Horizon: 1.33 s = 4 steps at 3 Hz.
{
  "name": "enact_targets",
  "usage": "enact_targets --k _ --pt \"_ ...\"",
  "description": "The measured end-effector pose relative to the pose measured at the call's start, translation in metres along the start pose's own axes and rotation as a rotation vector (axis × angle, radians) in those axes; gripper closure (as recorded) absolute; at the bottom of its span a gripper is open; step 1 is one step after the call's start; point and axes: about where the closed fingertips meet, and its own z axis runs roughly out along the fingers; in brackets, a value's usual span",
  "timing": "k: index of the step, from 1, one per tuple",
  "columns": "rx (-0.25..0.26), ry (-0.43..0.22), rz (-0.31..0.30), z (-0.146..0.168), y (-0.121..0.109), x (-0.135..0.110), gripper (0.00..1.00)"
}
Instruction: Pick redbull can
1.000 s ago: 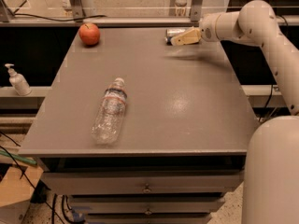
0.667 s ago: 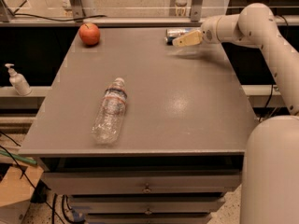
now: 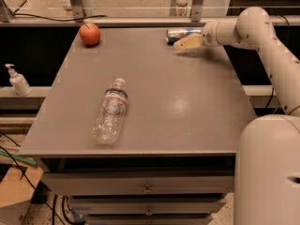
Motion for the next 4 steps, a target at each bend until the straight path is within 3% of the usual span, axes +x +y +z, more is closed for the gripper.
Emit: enact_targets --k 2,4 --pt "-0.013 0.004 -0.026 0.006 0.001 -0.003 0.47" --pt "-0.071 -0.020 -0.072 -0.004 0.025 -0.015 0.95"
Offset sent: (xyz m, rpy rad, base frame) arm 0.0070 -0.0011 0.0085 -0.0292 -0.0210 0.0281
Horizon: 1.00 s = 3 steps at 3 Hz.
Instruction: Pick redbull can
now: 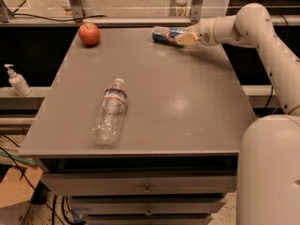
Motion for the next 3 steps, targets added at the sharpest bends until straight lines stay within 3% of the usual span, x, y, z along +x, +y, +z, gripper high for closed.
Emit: enact_targets --k 1,3 --pt "-0.034 -0.048 -0.038 -0.009 0.024 -0.024 1.00" --pt "-0.009 -0.221 -0.228 -0.062 0.054 -0.129 1.00"
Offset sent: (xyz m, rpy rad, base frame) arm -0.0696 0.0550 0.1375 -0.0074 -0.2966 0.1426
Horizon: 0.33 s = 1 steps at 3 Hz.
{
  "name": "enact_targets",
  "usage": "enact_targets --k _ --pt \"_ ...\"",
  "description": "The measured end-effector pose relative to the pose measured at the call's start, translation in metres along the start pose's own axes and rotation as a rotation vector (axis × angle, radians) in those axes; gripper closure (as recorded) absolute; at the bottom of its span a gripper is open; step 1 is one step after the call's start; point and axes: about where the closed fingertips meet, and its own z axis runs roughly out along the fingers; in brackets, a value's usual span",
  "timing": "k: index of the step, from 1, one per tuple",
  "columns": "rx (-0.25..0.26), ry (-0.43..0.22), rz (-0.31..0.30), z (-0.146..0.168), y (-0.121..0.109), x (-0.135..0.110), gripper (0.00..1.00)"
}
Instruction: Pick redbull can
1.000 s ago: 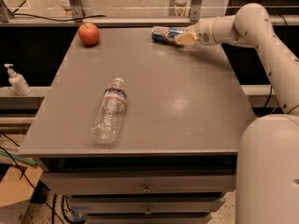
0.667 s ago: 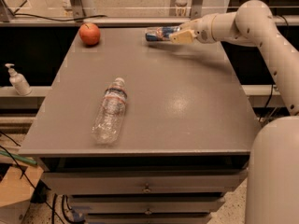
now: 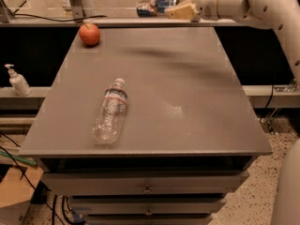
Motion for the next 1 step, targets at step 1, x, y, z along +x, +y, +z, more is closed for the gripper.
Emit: enact_targets --k 1 --pt "-0.004 -0.008 -0.018 0.0012 0.0022 -0.0052 1.00"
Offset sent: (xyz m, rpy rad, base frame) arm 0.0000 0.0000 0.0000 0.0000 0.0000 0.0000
